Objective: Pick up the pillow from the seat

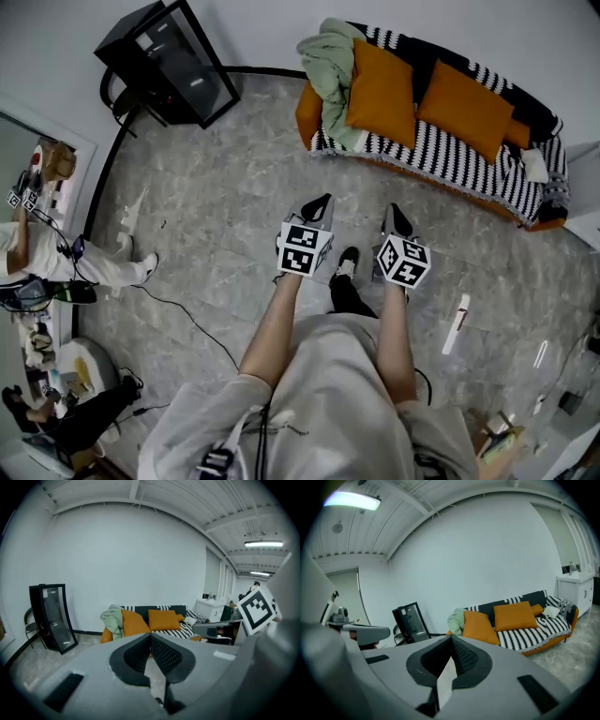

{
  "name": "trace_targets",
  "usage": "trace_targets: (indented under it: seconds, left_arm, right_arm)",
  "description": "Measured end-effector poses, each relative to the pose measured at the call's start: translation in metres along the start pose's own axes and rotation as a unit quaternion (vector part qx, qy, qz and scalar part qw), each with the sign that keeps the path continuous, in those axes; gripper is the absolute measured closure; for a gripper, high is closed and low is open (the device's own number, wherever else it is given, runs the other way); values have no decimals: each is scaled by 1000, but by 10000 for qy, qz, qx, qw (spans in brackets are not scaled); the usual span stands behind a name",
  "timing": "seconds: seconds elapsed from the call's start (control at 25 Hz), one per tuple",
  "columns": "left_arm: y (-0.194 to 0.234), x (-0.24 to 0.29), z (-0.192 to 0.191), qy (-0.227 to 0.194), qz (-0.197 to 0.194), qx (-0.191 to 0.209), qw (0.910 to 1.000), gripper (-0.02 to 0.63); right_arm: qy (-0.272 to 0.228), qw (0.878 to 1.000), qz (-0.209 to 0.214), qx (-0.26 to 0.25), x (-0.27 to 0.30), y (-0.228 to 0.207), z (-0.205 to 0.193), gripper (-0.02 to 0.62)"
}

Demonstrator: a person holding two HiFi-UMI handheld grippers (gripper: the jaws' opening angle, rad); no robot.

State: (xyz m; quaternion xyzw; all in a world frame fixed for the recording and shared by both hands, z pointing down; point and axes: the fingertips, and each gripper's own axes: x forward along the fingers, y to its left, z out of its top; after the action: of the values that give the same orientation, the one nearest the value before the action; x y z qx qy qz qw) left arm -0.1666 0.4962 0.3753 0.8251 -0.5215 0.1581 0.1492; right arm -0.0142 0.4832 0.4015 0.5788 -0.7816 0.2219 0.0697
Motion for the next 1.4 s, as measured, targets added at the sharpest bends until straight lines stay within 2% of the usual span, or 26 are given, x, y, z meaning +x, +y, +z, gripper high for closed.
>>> trace_targets:
  seconds: [0.12,0.28,0.48,0.8,0.92,1.0,1.12,1.24,1.4]
  left_arm:
    - [20,20,18,-118,134,-99,9998,597]
    - [46,43,36,-59,140,-140,9998,597]
    - [71,83,56,-192,235,-400,9987,597]
    - [98,134,65,-9,284,-858,9959,597]
    - [95,150,66,168,136,-722,9972,597]
    - [91,157,61,373,97,-339,9987,597]
    - [89,167,61,494,248,262,9981,597]
    - [93,179,63,544,180,320,9978,597]
    - [100,201,66,512,90,158,9985,597]
  right_arm:
    - [-80,9998,91,168,30,-7,18,589]
    - [-39,9992,182,344,72,-5,33,588]
    - [60,9987,482,158,128,-6,53,588]
    - [-15,9955,934,163,189,-17,92,588]
    - [65,9947,1015,130,201,-19,90,588]
    - [106,9945,1030,138,206,-22,88,588]
    - [91,9938,1080,249,212,-28,92,588]
    - [118,9936,1087,267,220,-31,92,588]
    - [237,9941,1053,121,234,-38,91,588]
